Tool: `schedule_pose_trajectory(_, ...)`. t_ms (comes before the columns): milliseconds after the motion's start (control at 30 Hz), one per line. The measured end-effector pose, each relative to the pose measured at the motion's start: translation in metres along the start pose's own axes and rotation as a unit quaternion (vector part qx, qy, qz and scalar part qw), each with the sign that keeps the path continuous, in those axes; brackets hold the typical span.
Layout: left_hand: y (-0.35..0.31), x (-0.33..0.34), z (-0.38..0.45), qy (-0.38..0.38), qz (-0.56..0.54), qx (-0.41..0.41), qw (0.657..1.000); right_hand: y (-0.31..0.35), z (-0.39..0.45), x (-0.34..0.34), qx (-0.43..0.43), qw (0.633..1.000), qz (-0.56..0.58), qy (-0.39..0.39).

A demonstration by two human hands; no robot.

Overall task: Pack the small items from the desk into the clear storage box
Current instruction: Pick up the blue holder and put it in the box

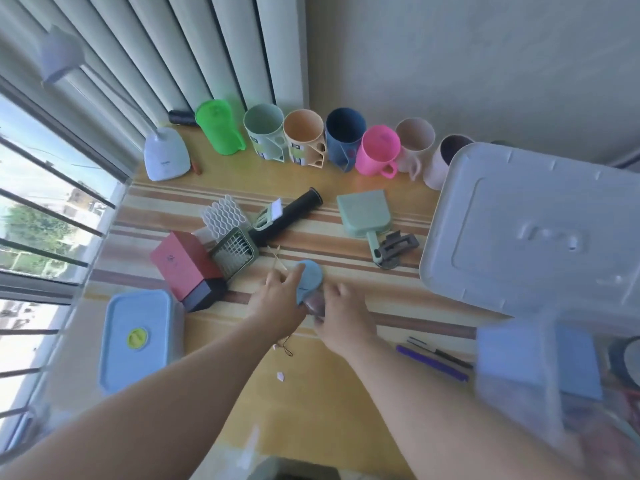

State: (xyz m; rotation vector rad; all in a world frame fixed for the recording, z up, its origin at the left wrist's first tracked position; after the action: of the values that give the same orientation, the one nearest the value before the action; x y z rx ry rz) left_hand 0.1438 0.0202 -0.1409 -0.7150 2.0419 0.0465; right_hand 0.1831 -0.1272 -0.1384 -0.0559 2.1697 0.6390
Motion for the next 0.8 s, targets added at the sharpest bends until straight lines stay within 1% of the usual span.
schedule_pose_trajectory(167,-0.003,0.013,0.017,0.022,0.070,-0.021,0.997,0.006,0.013,0.010,0.009,0.996,-0.080,-0.023)
schedule_pose_trajectory(267,-0.006,0.013,0.017,0.045,0.106,-0.023,0.993,0.003,0.015,0.016,-0.012,0.993,-0.111,-0.035)
schedule_pose_trajectory(367,-0.006,0.010,0.008,0.050,0.133,-0.024,0.990,-0.002,0.008,0.019,-0.020,0.994,-0.102,-0.046)
schedule_pose_trajectory(467,-0.008,0.008,-0.009,0.034,0.102,-0.013,0.994,-0.015,-0.004,0.014,-0.024,0.996,-0.080,-0.043)
schedule_pose_trajectory(600,-0.032,-0.013,-0.040,-0.019,0.026,0.038,0.999,-0.028,-0.033,-0.032,-0.069,0.993,-0.040,-0.092)
schedule_pose_trajectory(700,-0.073,-0.042,-0.070,-0.074,-0.038,0.100,0.992,-0.032,-0.075,-0.093,-0.122,0.981,-0.027,-0.151)
schedule_pose_trajectory(800,-0.129,-0.066,-0.102,-0.097,-0.071,0.172,0.978,-0.051,-0.139,-0.164,-0.149,0.962,0.023,-0.227)
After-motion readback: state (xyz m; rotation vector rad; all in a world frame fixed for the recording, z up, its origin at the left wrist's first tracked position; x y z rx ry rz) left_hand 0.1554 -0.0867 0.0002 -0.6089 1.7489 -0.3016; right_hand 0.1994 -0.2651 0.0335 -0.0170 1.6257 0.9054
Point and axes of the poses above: each hand's wrist, its own z-axis towards the middle knuckle, its own x-axis out of the palm, y = z × x, the point moved 3 cm from there along z, towards the middle knuckle
